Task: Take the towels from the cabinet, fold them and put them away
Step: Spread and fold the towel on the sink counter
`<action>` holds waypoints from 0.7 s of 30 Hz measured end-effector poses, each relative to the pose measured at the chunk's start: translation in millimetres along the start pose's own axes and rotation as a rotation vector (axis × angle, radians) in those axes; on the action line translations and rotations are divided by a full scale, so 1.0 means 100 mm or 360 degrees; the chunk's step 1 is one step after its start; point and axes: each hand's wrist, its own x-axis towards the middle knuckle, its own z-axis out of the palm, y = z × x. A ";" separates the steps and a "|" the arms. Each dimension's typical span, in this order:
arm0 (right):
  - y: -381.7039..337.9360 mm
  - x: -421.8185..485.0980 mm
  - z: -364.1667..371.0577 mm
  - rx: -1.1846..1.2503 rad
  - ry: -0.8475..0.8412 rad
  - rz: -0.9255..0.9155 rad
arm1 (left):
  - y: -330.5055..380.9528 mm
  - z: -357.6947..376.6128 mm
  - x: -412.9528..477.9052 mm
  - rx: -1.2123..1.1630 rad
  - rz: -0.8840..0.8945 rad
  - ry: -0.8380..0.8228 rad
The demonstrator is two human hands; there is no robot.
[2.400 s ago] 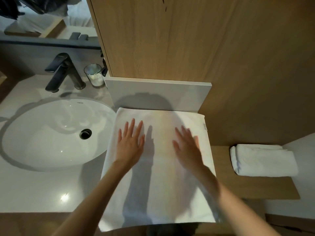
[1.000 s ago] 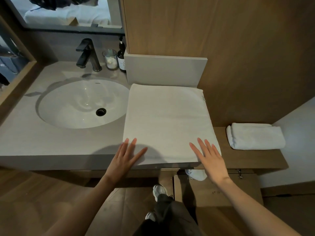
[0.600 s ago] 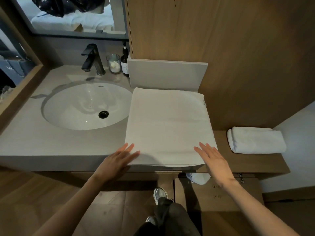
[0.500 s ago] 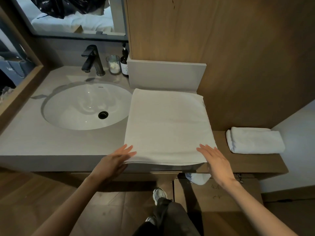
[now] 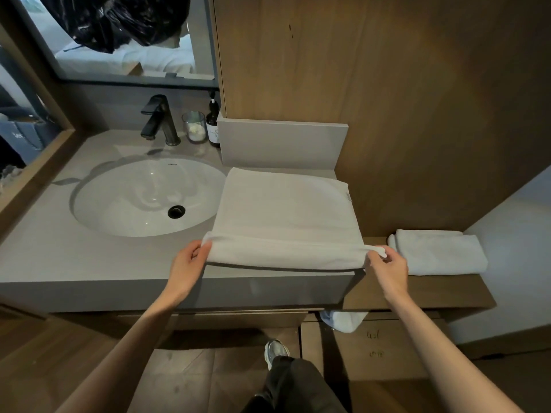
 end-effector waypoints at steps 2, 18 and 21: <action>-0.03 0.08 0.04 0.0061 0.0003 0.0057 | -0.02 0.06 0.13 0.0034 -0.0061 0.0060; 0.12 0.75 0.43 -0.0609 -0.0033 -0.0013 | -0.01 0.45 0.82 0.0864 -0.0150 0.0256; 0.19 0.78 0.48 -0.0812 0.0028 -0.0069 | 0.00 0.48 0.82 0.0952 -0.0152 0.0309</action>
